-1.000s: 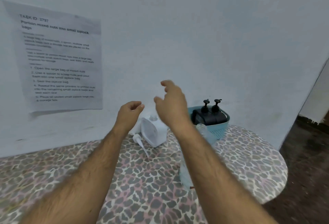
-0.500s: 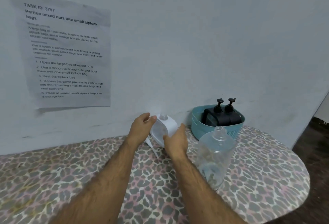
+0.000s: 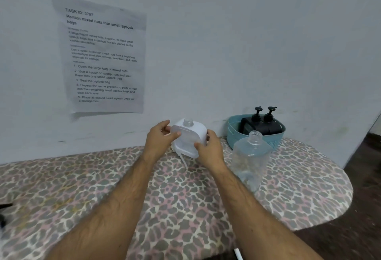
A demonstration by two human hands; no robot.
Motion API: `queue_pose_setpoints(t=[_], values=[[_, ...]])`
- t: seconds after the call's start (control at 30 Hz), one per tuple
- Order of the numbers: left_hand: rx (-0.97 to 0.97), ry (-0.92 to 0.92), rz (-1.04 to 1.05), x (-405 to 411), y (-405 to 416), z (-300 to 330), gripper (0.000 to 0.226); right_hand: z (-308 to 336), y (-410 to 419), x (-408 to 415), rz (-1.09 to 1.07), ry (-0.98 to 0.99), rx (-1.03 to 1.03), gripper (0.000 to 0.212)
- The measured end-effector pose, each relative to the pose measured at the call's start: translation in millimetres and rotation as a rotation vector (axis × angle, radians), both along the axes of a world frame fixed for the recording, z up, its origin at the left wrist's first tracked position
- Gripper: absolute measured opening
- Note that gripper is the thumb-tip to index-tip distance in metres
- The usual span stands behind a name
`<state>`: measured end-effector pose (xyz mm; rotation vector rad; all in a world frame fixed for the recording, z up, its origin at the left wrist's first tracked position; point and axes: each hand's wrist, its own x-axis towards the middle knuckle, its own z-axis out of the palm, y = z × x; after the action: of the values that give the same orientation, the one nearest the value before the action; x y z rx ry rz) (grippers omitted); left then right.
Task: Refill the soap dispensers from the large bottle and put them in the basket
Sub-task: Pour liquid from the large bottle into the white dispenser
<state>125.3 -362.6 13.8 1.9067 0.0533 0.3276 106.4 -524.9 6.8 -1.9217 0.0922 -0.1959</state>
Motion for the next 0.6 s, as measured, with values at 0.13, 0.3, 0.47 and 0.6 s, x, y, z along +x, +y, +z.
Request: queue_pose_setpoints(t=[0.13,0.3,0.47,0.6], values=[[-0.011,-0.036,-0.020,-34,10,4,0.070,4,-4,-29,0.146,-0.034,0.060,0.051],[-0.124,-0.040,-0.137,-84,22,-3,0.058,0,-9,-69,0.325,-0.039,0.095,0.050],[-0.115,-0.047,-0.144,-126,25,-16,0.058,-13,-10,-97,0.404,-0.026,0.100,0.054],[-0.102,-0.047,-0.078,-149,23,-28,0.054,-19,-9,-115,0.429,-0.036,0.117,0.052]])
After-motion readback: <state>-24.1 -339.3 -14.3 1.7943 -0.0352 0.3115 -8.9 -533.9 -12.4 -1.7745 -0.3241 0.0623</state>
